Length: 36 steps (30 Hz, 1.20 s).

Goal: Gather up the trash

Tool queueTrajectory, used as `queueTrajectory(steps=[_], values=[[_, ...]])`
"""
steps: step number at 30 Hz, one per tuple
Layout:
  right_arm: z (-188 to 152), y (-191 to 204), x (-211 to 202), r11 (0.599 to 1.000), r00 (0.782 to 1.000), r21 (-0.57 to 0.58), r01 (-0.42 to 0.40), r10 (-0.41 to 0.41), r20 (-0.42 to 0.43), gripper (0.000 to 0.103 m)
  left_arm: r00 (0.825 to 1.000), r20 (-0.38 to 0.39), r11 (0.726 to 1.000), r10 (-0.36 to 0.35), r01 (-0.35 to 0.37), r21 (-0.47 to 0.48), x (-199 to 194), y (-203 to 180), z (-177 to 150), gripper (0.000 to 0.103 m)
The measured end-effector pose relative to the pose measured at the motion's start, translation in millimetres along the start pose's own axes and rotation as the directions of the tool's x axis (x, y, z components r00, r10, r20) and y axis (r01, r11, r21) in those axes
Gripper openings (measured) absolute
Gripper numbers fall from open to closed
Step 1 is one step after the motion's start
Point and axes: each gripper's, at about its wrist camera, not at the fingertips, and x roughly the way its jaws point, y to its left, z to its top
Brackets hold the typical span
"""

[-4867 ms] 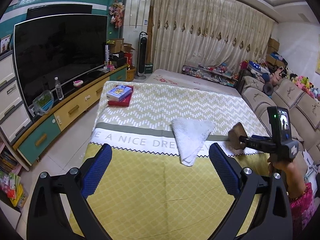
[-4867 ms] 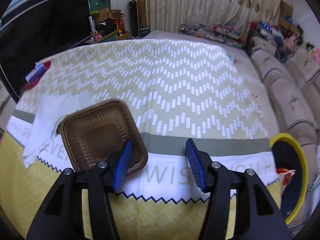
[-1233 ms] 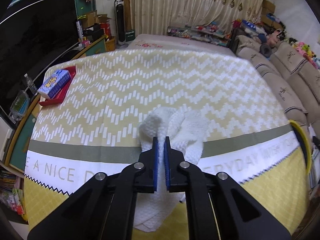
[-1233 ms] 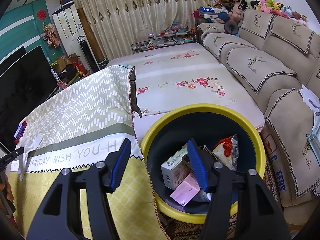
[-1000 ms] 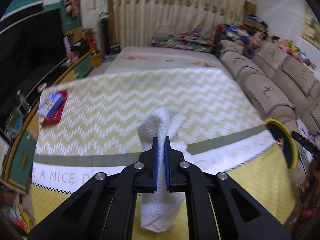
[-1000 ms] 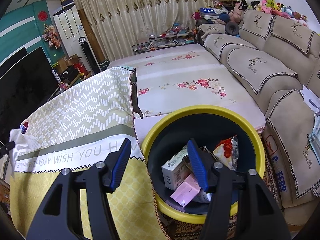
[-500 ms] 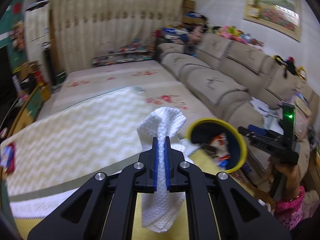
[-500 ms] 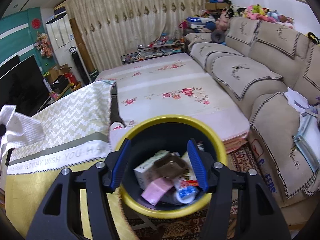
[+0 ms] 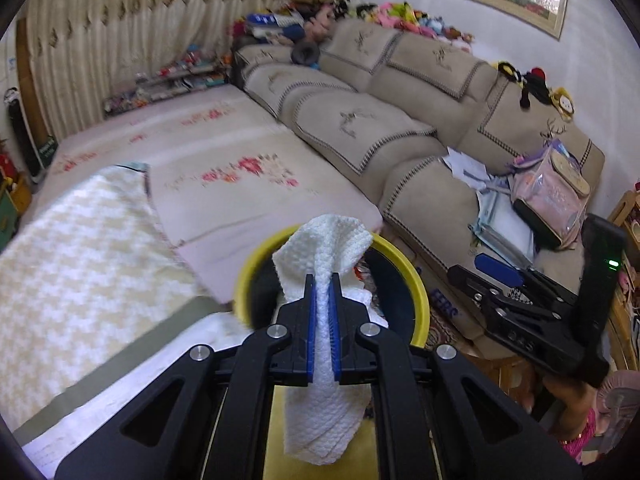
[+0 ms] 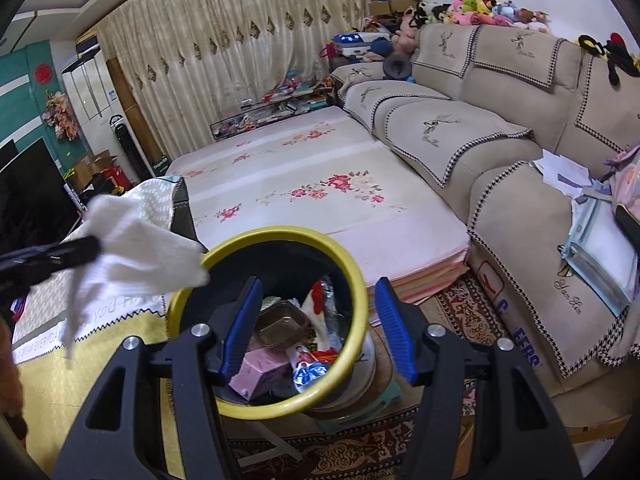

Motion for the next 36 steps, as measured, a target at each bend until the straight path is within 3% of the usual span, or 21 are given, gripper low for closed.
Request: queueTrajectory(steps=[9,11,12,13,15,18,22,26,29,32,34,36], values=[[-1.4,-7.1,-2.6,1.000,1.000,0.004,0.023,-0.023,0.001,0.056,0.996,-0.093,1.000,0.009,-0.010,-0.009,99.8,-18.8,13.1,0.009],[-1.3,-5.8,-2.2,1.000,1.000,0.001,0.023,-0.023,-0.003,0.056,0.994,-0.105,0.999,0.021,-0.024,-0.024,113.9,-17.5,13.2,0.019],[-1.2,-3.8,-2.6,1.000,1.000,-0.003,0.023,-0.023,-0.005,0.056,0.993,-0.114,0.999,0.039,-0.043,-0.032,122.3,-15.5,13.2,0.036],[-1.5,-2.2,-3.1,1.000,1.000,-0.007,0.023,-0.023,-0.006,0.056,0.991,-0.121,0.997,0.065,-0.071,-0.043,130.2,-11.9,13.1,0.059],[-1.1,4.7,-6.5,1.000,1.000,-0.020,0.021,-0.021,-0.005,0.056,0.989,-0.103,0.992,0.107,-0.114,-0.058,129.0,-3.3,10.4,0.076],[-2.6,12.9,-12.0,0.999,1.000,-0.036,0.011,-0.011,0.002,0.056,0.988,-0.079,0.989,0.133,-0.138,-0.059,106.6,6.8,3.1,0.083],[-8.2,31.5,-19.0,0.998,1.000,-0.058,-0.022,0.022,0.000,0.056,0.977,0.038,0.977,0.209,-0.207,-0.041,29.6,21.1,-22.4,0.098],[-18.7,63.1,-27.8,0.990,0.997,-0.116,-0.083,0.083,-0.004,0.061,0.929,0.156,0.941,0.337,-0.328,-0.077,-62.5,39.7,-70.7,0.098],[-28.5,91.0,-37.0,0.975,0.991,-0.176,-0.136,0.136,-0.013,0.067,0.898,0.159,0.910,0.410,-0.393,-0.129,-116.2,62.3,-105.2,0.098],[-35.2,115.7,-56.6,0.956,0.982,-0.229,-0.183,0.187,-0.004,0.078,0.843,0.163,0.850,0.513,-0.473,-0.230,-174.9,83.4,-144.3,0.098],[-36.8,129.3,-76.0,0.943,0.974,-0.258,-0.210,0.223,0.024,0.094,0.785,0.160,0.787,0.598,-0.537,-0.305,-213.1,92.7,-170.2,0.098],[-36.8,141.7,-93.5,0.929,0.968,-0.299,-0.217,0.244,0.058,0.096,0.739,0.155,0.728,0.656,-0.564,-0.390,-245.4,100.5,-193.1,0.098]])
